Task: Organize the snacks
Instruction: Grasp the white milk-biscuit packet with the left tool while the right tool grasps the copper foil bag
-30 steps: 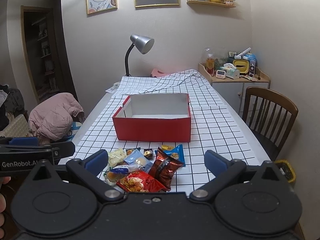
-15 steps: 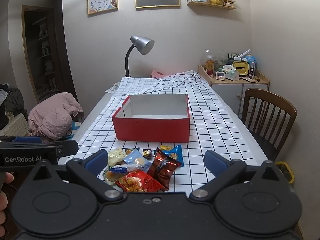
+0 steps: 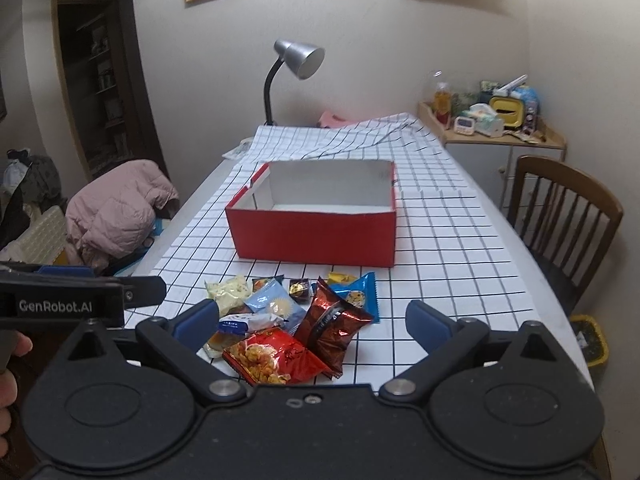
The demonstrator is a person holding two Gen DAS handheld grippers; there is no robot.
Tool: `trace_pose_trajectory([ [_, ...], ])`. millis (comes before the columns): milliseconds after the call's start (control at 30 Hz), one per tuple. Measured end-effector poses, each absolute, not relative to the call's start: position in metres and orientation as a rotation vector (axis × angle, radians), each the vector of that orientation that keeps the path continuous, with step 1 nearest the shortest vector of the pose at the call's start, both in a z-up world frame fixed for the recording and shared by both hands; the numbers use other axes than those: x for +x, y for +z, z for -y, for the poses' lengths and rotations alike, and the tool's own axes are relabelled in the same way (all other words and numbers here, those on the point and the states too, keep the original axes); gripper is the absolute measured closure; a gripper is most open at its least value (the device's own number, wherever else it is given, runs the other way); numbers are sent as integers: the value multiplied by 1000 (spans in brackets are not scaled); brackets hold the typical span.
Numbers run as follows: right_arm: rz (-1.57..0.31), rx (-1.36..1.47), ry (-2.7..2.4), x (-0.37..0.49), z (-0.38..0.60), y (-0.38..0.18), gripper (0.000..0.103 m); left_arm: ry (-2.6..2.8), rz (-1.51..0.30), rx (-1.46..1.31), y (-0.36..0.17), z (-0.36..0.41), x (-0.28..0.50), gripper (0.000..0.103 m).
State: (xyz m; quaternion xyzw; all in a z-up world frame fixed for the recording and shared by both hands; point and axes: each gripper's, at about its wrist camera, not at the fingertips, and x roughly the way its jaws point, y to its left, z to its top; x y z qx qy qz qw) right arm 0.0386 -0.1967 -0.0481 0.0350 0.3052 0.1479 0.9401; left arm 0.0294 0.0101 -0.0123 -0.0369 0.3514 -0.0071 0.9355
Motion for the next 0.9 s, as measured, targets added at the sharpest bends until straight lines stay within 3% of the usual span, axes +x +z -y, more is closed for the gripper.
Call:
trace_pose_trajectory([
  [333,-784,81,325,110,209,-103,16,48,-900,-201,-61,-29,94,13],
  [900,-980,100,418,179,196,-163,21,-163,-1240,-143,-137,-28,211,13],
])
